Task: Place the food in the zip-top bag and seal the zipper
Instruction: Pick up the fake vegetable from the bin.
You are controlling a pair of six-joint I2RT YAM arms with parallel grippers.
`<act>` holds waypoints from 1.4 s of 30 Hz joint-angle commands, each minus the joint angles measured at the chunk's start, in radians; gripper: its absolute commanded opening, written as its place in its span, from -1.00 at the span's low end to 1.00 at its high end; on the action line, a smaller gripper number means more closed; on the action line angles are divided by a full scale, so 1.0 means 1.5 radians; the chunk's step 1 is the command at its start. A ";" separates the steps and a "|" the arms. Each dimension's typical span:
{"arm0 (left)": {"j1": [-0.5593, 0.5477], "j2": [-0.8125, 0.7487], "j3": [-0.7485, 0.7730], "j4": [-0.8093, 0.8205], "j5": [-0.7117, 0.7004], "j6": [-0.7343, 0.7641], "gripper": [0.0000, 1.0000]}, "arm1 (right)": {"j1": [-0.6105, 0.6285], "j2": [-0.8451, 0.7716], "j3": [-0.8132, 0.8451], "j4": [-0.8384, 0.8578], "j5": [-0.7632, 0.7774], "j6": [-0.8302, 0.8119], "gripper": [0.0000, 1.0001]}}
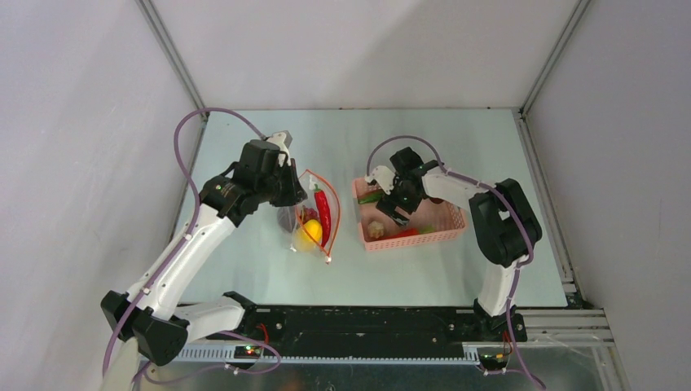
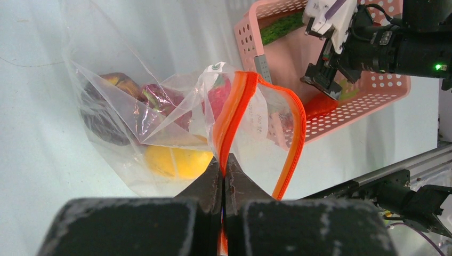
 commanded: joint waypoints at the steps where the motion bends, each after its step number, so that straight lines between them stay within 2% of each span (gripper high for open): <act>1: 0.003 -0.010 0.007 0.009 -0.005 0.013 -1.00 | 0.005 -0.027 0.016 0.066 0.076 0.031 0.83; 11: 0.003 -0.014 0.008 0.006 -0.006 0.016 -1.00 | 0.027 -0.087 -0.008 0.141 0.049 -0.001 0.82; 26: 0.003 -0.012 0.007 0.007 -0.005 0.018 -1.00 | 0.018 0.014 -0.012 0.177 0.050 -0.013 0.82; 34: 0.003 -0.010 0.007 0.007 -0.004 0.018 -1.00 | 0.018 0.024 -0.012 0.128 -0.003 -0.022 0.82; 39: 0.003 -0.009 0.007 0.008 0.000 0.019 -1.00 | 0.018 -0.007 -0.012 0.074 -0.076 -0.036 0.77; 42: 0.003 -0.010 0.007 0.008 0.002 0.019 -1.00 | 0.018 -0.020 -0.012 0.072 -0.071 -0.038 0.78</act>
